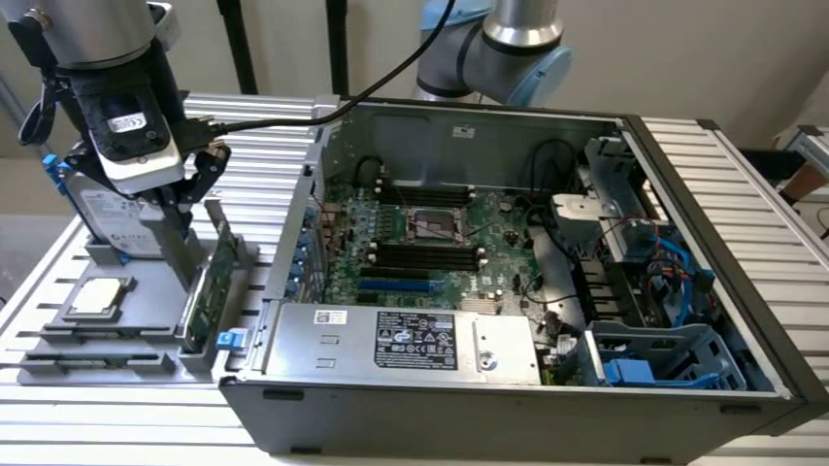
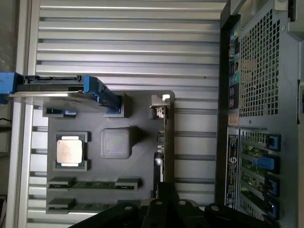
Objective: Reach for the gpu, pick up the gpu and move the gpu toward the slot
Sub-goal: 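Pick up the gpu and move the gpu toward the slot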
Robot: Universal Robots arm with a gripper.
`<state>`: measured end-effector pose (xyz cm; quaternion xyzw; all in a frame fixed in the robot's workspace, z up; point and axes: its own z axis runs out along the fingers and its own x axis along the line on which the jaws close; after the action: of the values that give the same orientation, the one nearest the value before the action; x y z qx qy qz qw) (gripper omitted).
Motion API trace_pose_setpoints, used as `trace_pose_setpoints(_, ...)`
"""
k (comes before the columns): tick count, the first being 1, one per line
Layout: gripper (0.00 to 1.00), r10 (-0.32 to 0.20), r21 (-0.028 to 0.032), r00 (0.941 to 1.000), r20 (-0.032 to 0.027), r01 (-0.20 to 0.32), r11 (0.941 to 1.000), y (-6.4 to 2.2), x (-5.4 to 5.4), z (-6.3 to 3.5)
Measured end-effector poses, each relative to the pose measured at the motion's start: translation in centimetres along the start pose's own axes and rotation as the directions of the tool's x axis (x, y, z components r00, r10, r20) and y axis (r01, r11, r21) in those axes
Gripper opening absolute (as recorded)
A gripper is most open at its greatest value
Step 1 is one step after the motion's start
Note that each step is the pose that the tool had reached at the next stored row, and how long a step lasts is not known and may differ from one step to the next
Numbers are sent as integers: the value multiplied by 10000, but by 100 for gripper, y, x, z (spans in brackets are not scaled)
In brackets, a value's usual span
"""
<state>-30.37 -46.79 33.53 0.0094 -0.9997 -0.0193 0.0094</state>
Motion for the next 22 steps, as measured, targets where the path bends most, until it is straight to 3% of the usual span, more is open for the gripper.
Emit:
trace_pose_setpoints(8,12,0,1,10000,-1,0,10000,0,2,-1)
trace_pose_setpoints(10,18,0,2,10000,-1,0,10000,0,11,0)
trace_pose_setpoints(12,30,0,9,10000,0,0,10000,0,23,1)
trace_pose_setpoints(13,30,1,14,10000,1,-1,10000,1,28,3)
trace_pose_setpoints(15,42,1,28,10000,-1,-1,10000,2,33,8)
trace_pose_setpoints(22,42,113,32,9999,49,-113,9999,4,140,123)
